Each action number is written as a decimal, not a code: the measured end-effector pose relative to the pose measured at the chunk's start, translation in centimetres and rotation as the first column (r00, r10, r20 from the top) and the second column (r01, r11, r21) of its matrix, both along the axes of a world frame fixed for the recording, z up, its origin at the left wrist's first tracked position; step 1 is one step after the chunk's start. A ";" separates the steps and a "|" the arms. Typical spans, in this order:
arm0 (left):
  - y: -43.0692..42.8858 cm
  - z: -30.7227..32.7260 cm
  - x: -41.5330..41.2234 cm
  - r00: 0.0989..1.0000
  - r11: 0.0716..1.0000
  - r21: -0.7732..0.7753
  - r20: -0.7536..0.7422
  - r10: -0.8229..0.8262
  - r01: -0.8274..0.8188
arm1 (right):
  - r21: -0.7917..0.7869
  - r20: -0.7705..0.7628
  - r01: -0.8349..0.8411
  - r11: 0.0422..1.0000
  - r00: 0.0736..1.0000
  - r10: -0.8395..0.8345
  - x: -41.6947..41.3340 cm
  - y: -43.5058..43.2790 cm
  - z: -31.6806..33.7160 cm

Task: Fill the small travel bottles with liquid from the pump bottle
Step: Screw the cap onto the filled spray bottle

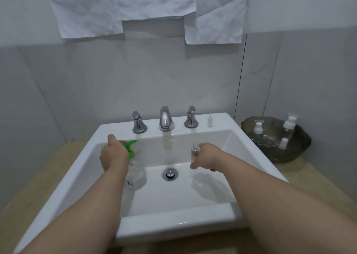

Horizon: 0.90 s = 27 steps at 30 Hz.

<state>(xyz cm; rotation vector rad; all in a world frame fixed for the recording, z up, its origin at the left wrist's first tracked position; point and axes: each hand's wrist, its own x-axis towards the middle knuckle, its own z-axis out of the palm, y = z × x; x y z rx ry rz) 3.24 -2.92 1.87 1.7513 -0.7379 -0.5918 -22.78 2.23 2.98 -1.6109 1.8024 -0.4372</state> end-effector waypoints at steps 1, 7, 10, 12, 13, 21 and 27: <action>0.3 0.7 -0.1 0.996 0.995 -0.104 0.092 0.018 -0.008 | -0.022 -0.025 -0.009 1.000 1.000 0.008 -0.4 0.8 0.4; 3.0 5.5 -6.2 0.736 0.529 -0.683 0.660 0.151 0.504 | -0.124 -0.032 0.072 0.990 0.997 -0.076 -3.5 4.5 0.3; 5.4 5.9 -11.9 0.582 0.344 -0.549 0.813 0.011 0.761 | -0.202 -0.031 0.122 0.972 0.991 -0.131 -5.0 6.0 0.2; 5.3 4.8 -14.6 0.453 0.315 -0.433 0.891 0.011 0.845 | -0.267 -0.052 0.143 0.953 0.985 -0.163 -5.9 6.9 0.6; 4.7 4.2 -15.9 0.414 0.339 -0.377 0.909 -0.043 0.862 | -0.288 -0.062 0.150 0.946 0.983 -0.174 -6.5 7.3 0.8; -0.6 1.6 -22.7 0.553 0.708 0.122 0.538 -0.636 0.696 | -0.366 -0.004 0.181 0.913 0.980 -0.197 -8.8 9.4 1.7; -3.8 1.4 -25.1 0.625 0.783 0.123 0.533 -0.570 0.610 | -0.397 -0.012 0.173 0.901 0.981 -0.194 -9.1 8.7 1.4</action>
